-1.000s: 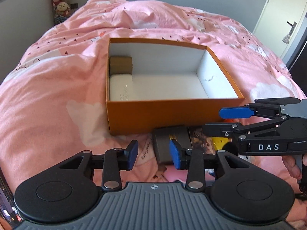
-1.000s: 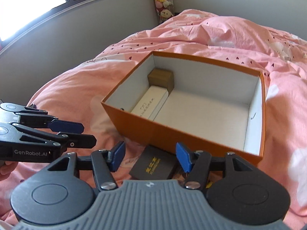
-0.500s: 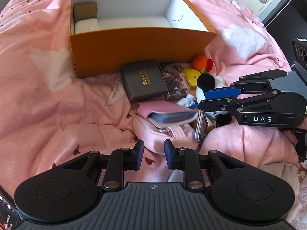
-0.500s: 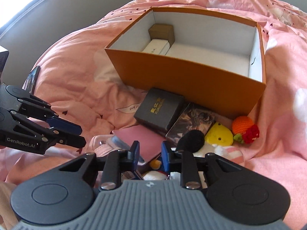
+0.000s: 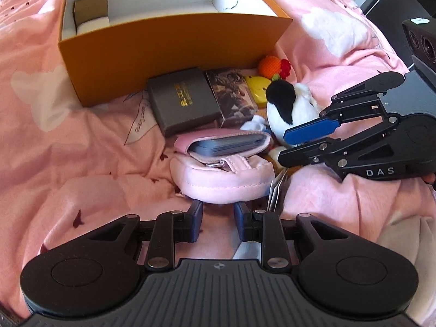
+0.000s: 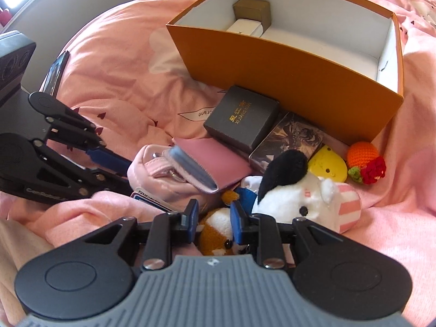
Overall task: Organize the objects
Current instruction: 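Grasp the pink backpack with the left tool while the right tool reaches the pink card holder, then grasp the pink card holder with the right tool while the left tool lifts the backpack, then carry the backpack and card holder over the orange box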
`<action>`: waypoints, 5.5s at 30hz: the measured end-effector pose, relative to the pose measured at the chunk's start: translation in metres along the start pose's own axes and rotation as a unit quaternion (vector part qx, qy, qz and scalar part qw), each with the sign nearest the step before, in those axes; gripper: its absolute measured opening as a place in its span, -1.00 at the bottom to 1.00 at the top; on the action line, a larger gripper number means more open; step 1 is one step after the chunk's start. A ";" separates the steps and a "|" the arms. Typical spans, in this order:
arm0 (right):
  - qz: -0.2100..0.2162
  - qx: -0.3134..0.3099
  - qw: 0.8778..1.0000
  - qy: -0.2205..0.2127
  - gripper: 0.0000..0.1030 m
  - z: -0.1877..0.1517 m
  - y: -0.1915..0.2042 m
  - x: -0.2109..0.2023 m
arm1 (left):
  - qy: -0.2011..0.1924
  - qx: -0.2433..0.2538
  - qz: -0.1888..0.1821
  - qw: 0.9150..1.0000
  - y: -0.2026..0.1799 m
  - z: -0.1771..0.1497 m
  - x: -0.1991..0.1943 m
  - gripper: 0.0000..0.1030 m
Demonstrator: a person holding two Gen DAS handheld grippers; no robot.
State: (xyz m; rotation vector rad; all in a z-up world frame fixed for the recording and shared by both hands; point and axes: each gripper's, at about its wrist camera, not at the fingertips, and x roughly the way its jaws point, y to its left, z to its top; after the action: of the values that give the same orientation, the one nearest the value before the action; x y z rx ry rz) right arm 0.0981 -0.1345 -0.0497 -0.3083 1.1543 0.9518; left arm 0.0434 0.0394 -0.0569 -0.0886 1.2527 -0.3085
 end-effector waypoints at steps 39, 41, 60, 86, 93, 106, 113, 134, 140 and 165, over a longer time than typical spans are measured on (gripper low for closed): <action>-0.031 0.064 0.995 -0.066 -0.62 0.038 -0.019 0.036 | -0.087 -0.020 0.083 0.992 0.018 0.005 -0.004 0.20; -0.030 0.064 0.995 -0.066 -0.59 0.038 -0.019 0.037 | -0.077 -0.019 0.074 0.994 0.022 0.007 0.003 0.21; -0.024 0.060 0.996 -0.061 -0.53 0.037 -0.023 0.040 | -0.074 -0.047 0.024 0.996 0.030 0.007 0.024 -0.52; 0.000 0.044 0.998 -0.049 -0.10 0.040 -0.025 0.071 | -0.076 -0.180 0.060 0.979 0.079 0.007 -0.006 -0.62; -0.003 0.039 0.997 -0.074 -0.48 0.039 -0.018 0.054 | -0.096 -0.179 0.049 0.978 0.078 0.003 -0.016 -0.69; -0.018 0.036 0.991 -0.124 -0.66 0.049 -0.015 -0.002 | -0.108 -0.160 0.017 0.981 0.068 0.006 -0.032 -0.95; -0.013 0.076 0.991 -0.112 -0.66 0.043 -0.025 0.006 | -0.062 -0.205 0.007 0.977 0.079 0.006 -0.003 0.05; -0.008 0.065 0.989 -0.132 -0.66 0.049 -0.024 -0.007 | -0.129 -0.207 0.007 0.970 0.068 0.013 -0.016 -0.66; -0.014 0.054 0.984 -0.169 -0.66 0.051 -0.018 -0.040 | -0.190 -0.175 0.001 0.966 0.049 0.023 -0.060 -0.66; -0.058 0.117 0.964 -0.230 -0.66 0.159 -0.086 -0.031 | -0.253 -0.184 0.016 0.950 0.086 0.132 -0.052 -0.66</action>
State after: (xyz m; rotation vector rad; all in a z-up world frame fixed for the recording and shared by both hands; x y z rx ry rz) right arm 0.2625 -0.0968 0.0216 0.0385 0.7974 0.7239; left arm 0.1696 0.1223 0.0123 -0.4410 0.7845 -0.0125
